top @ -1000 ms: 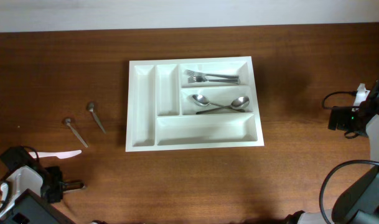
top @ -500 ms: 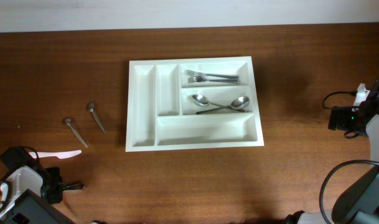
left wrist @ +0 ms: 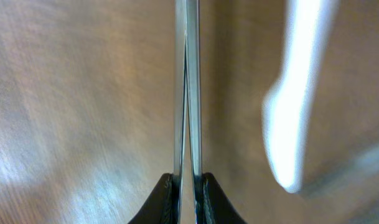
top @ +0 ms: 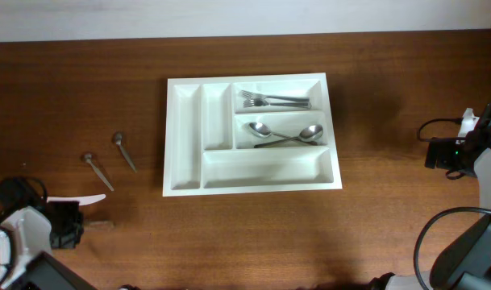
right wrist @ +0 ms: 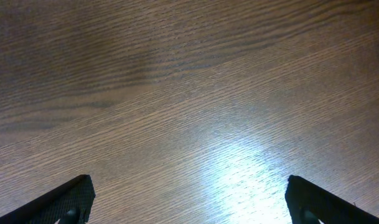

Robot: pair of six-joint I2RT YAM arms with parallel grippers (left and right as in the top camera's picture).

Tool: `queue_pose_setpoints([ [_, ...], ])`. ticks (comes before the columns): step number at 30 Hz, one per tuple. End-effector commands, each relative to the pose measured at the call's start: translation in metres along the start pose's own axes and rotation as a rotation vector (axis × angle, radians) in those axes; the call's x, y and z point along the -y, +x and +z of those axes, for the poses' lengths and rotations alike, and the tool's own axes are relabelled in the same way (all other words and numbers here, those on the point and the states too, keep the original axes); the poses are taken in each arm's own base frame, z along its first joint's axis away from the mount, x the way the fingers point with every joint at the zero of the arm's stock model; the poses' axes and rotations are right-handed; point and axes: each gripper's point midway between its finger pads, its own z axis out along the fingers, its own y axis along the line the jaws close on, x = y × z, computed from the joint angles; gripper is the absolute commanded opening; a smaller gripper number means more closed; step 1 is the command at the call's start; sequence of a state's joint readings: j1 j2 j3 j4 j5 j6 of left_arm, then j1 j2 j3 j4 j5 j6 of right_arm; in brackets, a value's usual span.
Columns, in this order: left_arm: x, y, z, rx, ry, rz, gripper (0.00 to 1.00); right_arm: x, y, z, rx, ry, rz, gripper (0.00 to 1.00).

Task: Pack container
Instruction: 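Close the left gripper on a silver knife and lift, then carry the knife right over the tray's lower compartments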

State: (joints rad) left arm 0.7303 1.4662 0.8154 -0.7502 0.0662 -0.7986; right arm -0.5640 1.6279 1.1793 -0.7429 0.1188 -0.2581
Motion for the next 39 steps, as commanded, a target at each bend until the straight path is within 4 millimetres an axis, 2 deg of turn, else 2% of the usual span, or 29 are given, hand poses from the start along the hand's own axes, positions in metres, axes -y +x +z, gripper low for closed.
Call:
queue_pose_setpoints([
  [1, 0.038, 0.016, -0.038, 0.005, 0.130, 0.089, 0.02, 0.001, 0.001, 0.000, -0.001, 0.009, 0.012, 0.99],
  [5, 0.048, 0.053, -0.061, -0.032, 0.158, 0.045, 0.02, 0.001, 0.001, 0.000, -0.001, 0.009, 0.012, 0.99],
  [10, 0.066, 0.108, -0.081, -0.078, 0.215, 0.100, 0.02, 0.001, 0.001, 0.000, -0.001, 0.009, 0.012, 1.00],
  [18, 0.084, 0.216, -0.092, -0.236, 0.246, 0.091, 0.02, 0.001, 0.001, 0.000, -0.001, 0.009, 0.012, 0.99],
  [21, 0.093, 0.250, -0.098, -0.285, 0.282, 0.073, 0.02, 0.001, 0.001, 0.000, -0.001, 0.009, 0.012, 0.99],
  [26, 0.104, 0.290, -0.100, -0.320, 0.326, 0.044, 0.02, 0.001, 0.001, 0.000, -0.001, 0.009, 0.012, 0.99],
  [34, 0.127, 0.360, -0.080, -0.419, 0.372, 0.119, 0.02, 0.001, 0.001, 0.000, -0.001, 0.009, 0.012, 0.99],
  [39, 0.136, 0.384, -0.078, -0.439, 0.374, 0.145, 0.02, 0.001, 0.001, 0.000, -0.001, 0.009, 0.012, 0.99],
])
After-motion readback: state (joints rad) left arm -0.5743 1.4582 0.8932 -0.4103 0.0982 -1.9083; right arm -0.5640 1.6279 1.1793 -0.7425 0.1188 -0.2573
